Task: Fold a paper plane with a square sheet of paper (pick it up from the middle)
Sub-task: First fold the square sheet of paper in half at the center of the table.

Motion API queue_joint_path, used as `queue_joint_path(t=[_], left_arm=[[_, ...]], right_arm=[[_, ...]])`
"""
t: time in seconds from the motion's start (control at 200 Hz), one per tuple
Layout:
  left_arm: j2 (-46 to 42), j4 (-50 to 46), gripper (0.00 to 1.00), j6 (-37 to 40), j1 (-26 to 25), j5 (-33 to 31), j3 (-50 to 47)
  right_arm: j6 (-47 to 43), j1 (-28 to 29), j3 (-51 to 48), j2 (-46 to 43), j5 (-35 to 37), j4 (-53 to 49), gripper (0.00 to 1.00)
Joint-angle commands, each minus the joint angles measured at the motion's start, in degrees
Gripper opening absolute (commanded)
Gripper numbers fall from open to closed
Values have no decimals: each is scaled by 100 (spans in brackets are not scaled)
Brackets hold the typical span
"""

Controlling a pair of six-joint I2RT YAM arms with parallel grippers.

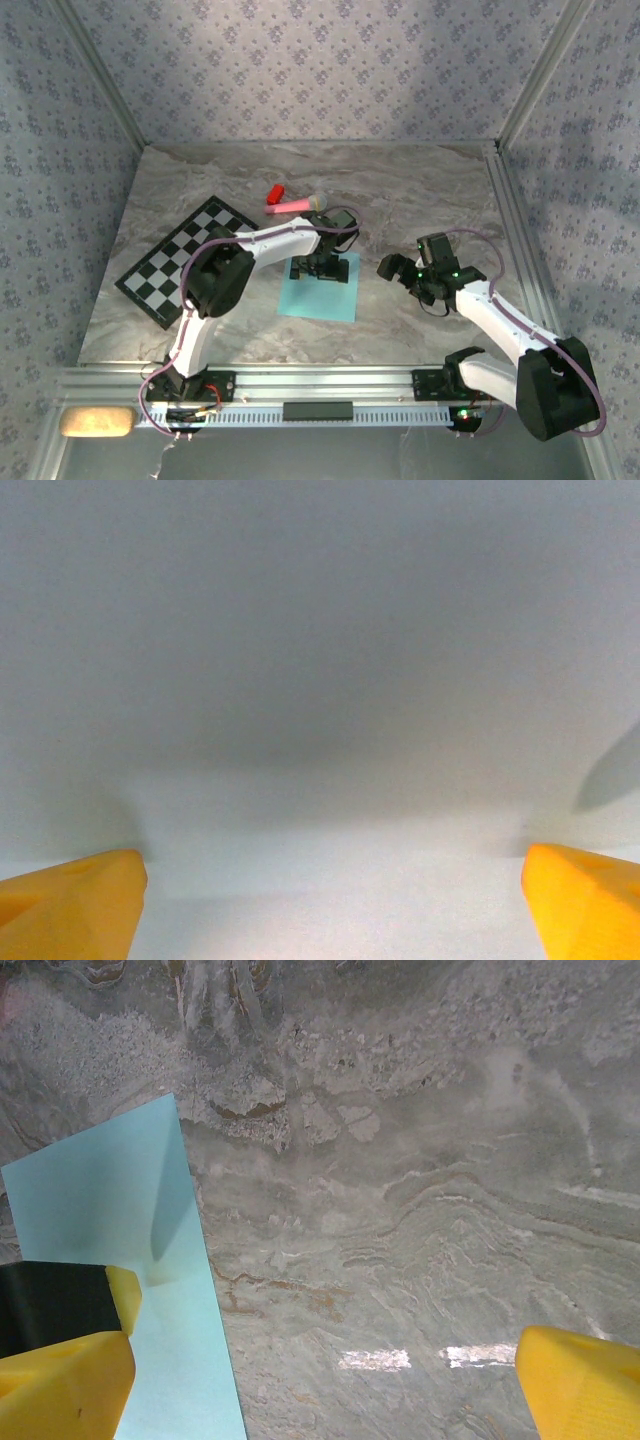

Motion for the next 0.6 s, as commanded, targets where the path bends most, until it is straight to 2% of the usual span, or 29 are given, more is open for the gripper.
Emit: queue_joint_path(t=[0.0, 0.595], left_arm=[[-100, 58, 97, -164, -46, 234, -115], [371, 46, 92, -93, -76, -3, -343]], right_arm=[[71, -32, 75, -16, 12, -124, 100], [107, -32, 79, -8, 39, -159, 100]])
